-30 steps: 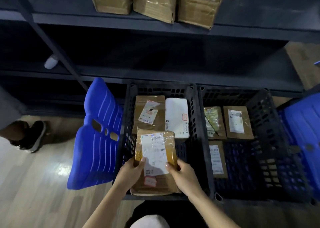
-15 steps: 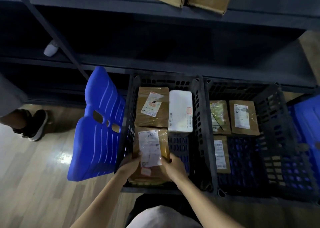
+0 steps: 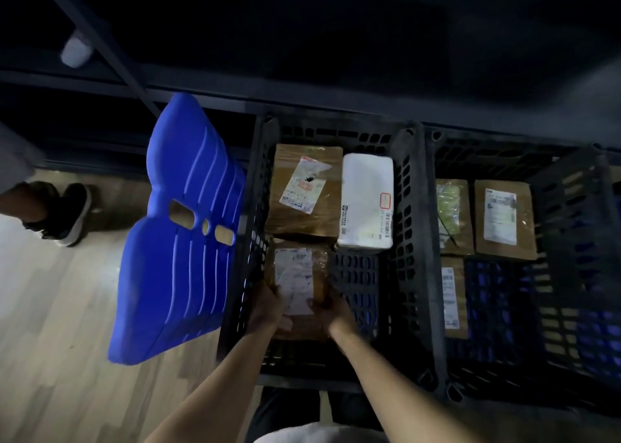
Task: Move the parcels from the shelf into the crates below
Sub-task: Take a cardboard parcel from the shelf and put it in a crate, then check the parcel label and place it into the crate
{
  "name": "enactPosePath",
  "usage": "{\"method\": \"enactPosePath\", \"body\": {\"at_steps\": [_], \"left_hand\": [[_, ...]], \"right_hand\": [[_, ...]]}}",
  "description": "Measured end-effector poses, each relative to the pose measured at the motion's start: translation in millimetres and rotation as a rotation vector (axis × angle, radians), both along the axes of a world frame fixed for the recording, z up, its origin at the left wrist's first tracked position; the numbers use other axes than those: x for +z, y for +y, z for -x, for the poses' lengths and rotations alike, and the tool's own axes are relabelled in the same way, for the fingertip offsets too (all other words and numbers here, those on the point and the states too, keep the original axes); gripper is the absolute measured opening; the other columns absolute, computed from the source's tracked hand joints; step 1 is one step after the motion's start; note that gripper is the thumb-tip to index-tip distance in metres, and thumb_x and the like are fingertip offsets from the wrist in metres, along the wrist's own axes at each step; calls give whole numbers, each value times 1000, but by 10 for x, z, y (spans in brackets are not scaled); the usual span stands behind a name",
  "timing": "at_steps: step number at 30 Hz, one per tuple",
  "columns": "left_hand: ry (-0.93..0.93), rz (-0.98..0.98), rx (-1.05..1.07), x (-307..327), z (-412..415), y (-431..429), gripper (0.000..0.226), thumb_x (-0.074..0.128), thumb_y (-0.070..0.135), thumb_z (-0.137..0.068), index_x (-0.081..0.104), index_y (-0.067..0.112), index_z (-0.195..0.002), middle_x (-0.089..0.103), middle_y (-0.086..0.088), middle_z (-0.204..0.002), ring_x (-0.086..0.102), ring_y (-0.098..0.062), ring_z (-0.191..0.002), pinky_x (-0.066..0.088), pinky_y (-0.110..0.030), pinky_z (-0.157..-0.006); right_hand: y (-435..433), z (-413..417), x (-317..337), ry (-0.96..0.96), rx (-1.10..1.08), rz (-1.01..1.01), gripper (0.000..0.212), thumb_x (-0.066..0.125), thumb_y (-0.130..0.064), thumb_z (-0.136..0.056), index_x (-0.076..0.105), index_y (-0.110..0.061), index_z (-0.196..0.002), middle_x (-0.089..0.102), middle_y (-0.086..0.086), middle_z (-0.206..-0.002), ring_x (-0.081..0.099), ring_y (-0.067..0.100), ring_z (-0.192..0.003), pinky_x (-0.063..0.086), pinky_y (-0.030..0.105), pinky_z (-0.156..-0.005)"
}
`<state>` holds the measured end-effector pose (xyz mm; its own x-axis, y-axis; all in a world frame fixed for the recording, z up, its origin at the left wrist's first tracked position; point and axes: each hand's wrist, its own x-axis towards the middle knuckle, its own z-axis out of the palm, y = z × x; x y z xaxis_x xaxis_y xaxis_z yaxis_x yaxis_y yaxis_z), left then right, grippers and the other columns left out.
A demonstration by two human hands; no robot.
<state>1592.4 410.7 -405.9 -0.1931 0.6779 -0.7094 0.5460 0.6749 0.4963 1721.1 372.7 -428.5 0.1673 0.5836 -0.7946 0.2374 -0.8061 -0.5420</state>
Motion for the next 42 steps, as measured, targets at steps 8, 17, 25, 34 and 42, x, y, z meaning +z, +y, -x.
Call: {"method": "enactPosePath", "body": {"at_steps": [8, 17, 25, 34, 42], "left_hand": [[240, 36, -199, -358, -62, 152, 46, 49, 20, -97, 39, 4, -139, 57, -19, -130, 56, -31, -117, 44, -29, -85], [355, 131, -271, -447, -96, 154, 43, 43, 21, -98, 38, 6, -138, 54, -20, -131, 55, -35, -119, 47, -35, -87], [233, 7, -281, 23, -114, 112, 36, 45, 26, -99, 41, 12, -132, 55, -13, -128, 54, -29, -117, 43, -32, -91], [394, -574, -651, 1404, -317, 602, 73, 42, 50, -93, 15, 16, -151, 17, -3, -159, 13, -20, -147, 19, -36, -120], [578, -1112, -657, 3029, -603, 1379, 76, 39, 51, -94, 18, 5, -150, 25, -9, -156, 18, -22, -146, 8, -35, -119]], "right_hand": [[179, 19, -343, 27, 56, -25, 42, 62, -22, -91, 54, -20, -133, 61, 5, -130, 57, 21, -118, 45, 26, -92], [192, 17, -473, -34, 63, -18, 46, 70, -15, -84, 58, -14, -129, 66, 6, -123, 61, 16, -112, 40, 13, -79], [361, -219, 92, -337, 506, -125, 64, 49, -31, -96, 20, -13, -150, 31, 9, -153, 38, 24, -137, 37, 29, -105], [823, -810, 1431, -668, 703, -518, 70, 39, -44, -98, 10, -13, -153, 4, 1, -162, 0, 18, -148, 15, 31, -118], [1427, -1318, 2966, -905, 575, -912, 79, 42, -55, -94, 8, -13, -153, 6, 1, -161, 3, 17, -148, 11, 27, -116]]}}
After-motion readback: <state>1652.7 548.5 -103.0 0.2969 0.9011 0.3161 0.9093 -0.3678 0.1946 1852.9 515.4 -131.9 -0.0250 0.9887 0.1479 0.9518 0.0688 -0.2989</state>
